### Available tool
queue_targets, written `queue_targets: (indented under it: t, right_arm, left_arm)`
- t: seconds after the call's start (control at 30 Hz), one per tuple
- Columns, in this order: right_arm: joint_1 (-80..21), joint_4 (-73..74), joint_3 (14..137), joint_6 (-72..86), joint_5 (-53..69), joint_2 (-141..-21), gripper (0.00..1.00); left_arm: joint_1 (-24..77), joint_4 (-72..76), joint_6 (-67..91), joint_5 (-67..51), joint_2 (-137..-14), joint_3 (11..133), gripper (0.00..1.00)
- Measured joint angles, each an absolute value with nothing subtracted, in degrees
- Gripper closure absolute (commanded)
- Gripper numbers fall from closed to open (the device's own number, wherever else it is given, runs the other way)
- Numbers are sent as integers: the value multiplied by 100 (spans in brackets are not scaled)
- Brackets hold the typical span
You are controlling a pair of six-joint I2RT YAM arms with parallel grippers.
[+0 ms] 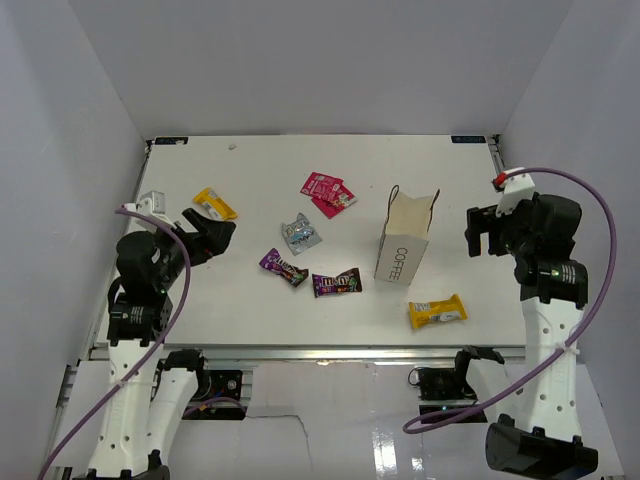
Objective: Place the snacks into the paper bag
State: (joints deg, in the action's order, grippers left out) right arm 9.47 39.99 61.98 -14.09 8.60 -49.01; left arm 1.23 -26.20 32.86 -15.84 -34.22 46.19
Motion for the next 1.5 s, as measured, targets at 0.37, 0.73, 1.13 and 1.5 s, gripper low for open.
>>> queue_targets:
  t: [0.37,0.73,1.13,1.5]
  right_arm:
    - [650,6657,6187,-6053,3072,-4536,10]
    - [-19,7334,4654,-8650,3227,-5030,0]
    - [-329,5415,3503,-9491,2438,-6178,6]
    - [-423,4884,3555,-9699,2316,-7299,50]
  left_arm:
    - [123,-2718,3763,-2200,-3566,4261,2]
    - [123,-2884,3605,-2714,-3575,4259,2]
    - [123,-2985,3483,-2762,-3533,3983,2]
    - [123,-2952,3621,-2698,-3470,3968,2]
